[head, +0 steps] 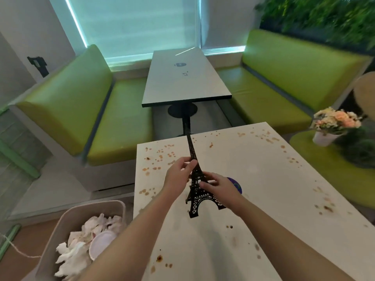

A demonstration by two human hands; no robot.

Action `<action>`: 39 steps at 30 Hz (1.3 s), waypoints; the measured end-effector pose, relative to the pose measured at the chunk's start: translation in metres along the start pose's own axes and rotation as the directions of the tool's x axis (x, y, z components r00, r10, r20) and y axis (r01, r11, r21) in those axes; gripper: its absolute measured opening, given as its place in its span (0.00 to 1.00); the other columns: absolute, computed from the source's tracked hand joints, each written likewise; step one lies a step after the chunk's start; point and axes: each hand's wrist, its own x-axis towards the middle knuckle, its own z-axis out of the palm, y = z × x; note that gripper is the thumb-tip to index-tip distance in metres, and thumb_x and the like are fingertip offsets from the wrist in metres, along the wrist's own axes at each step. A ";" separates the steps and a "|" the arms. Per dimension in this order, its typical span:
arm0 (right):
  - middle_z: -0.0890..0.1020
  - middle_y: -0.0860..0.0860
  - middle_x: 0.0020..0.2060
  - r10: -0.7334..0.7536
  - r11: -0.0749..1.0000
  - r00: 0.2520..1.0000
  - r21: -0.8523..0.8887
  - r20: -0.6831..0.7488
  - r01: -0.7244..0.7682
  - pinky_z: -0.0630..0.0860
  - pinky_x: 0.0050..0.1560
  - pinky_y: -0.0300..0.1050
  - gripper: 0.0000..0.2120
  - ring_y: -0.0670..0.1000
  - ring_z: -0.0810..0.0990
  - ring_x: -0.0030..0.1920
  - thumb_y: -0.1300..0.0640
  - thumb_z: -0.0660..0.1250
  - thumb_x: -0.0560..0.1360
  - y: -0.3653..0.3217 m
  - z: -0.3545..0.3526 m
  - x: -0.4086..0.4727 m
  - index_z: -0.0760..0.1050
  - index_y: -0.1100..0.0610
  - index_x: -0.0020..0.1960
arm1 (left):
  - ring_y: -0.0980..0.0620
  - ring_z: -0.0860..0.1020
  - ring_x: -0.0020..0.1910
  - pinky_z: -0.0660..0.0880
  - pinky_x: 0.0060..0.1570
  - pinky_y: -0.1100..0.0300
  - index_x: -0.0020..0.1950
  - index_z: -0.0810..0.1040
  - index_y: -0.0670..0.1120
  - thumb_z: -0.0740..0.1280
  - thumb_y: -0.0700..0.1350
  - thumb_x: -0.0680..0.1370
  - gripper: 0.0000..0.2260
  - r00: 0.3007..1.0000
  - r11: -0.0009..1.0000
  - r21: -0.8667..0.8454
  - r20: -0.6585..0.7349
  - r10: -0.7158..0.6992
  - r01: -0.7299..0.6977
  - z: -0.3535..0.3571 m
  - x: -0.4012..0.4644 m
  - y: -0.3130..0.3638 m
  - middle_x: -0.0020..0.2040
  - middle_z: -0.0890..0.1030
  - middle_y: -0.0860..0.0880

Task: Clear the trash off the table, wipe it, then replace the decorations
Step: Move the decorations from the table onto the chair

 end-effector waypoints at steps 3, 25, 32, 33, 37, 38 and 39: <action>0.82 0.49 0.54 0.010 0.999 0.996 0.038 -0.087 -0.007 0.77 0.54 0.40 0.18 0.50 0.81 0.56 0.54 0.73 0.75 0.009 -0.043 -0.025 0.77 0.48 0.64 | 0.53 0.82 0.50 0.78 0.52 0.57 0.60 0.77 0.54 0.65 0.56 0.79 0.12 0.998 1.000 -0.014 0.067 0.020 -0.019 0.046 -0.011 0.015 0.51 0.84 0.51; 0.82 0.48 0.57 0.097 0.995 0.901 0.049 -0.423 -0.085 0.76 0.58 0.40 0.17 0.49 0.79 0.59 0.53 0.72 0.76 0.127 -0.387 -0.204 0.77 0.45 0.64 | 0.46 0.83 0.48 0.81 0.50 0.46 0.61 0.78 0.46 0.70 0.47 0.78 0.13 0.915 0.997 -0.080 0.402 0.012 0.023 0.427 -0.098 0.107 0.54 0.83 0.46; 0.81 0.47 0.51 0.109 0.993 0.842 0.025 -0.529 -0.113 0.73 0.39 0.25 0.14 0.40 0.79 0.45 0.59 0.68 0.78 0.144 -0.443 -0.184 0.77 0.56 0.63 | 0.48 0.83 0.46 0.81 0.49 0.48 0.58 0.80 0.48 0.73 0.49 0.76 0.12 0.928 0.998 0.015 0.368 0.048 -0.057 0.492 -0.064 0.118 0.51 0.82 0.51; 0.80 0.47 0.51 0.119 0.991 0.827 0.012 -0.549 -0.134 0.72 0.37 0.25 0.14 0.41 0.78 0.46 0.58 0.68 0.78 0.148 -0.450 -0.177 0.76 0.55 0.64 | 0.48 0.83 0.46 0.81 0.49 0.49 0.57 0.80 0.49 0.73 0.49 0.76 0.12 0.930 0.997 0.026 0.363 0.054 -0.068 0.500 -0.057 0.117 0.50 0.82 0.52; 0.79 0.48 0.54 0.165 0.978 0.772 0.002 -0.614 -0.208 0.73 0.45 0.36 0.17 0.48 0.77 0.52 0.51 0.69 0.78 0.160 -0.484 -0.143 0.75 0.54 0.65 | 0.51 0.82 0.47 0.81 0.48 0.52 0.56 0.80 0.52 0.73 0.53 0.75 0.12 0.945 0.991 0.069 0.315 0.091 -0.118 0.533 -0.021 0.122 0.49 0.82 0.54; 0.79 0.48 0.55 0.175 0.972 0.763 -0.014 -0.622 -0.235 0.75 0.50 0.41 0.18 0.50 0.78 0.54 0.50 0.70 0.77 0.163 -0.491 -0.134 0.75 0.54 0.65 | 0.52 0.82 0.47 0.81 0.48 0.53 0.56 0.80 0.53 0.73 0.53 0.74 0.12 0.949 0.990 0.074 0.301 0.090 -0.118 0.540 -0.012 0.121 0.49 0.83 0.54; 0.79 0.49 0.55 0.188 0.965 0.755 -0.027 -0.628 -0.262 0.75 0.53 0.45 0.18 0.51 0.78 0.55 0.49 0.70 0.77 0.166 -0.497 -0.127 0.76 0.54 0.64 | 0.52 0.81 0.48 0.80 0.49 0.53 0.56 0.80 0.53 0.73 0.53 0.74 0.12 0.951 0.990 0.074 0.293 0.096 -0.123 0.544 -0.007 0.122 0.49 0.83 0.55</action>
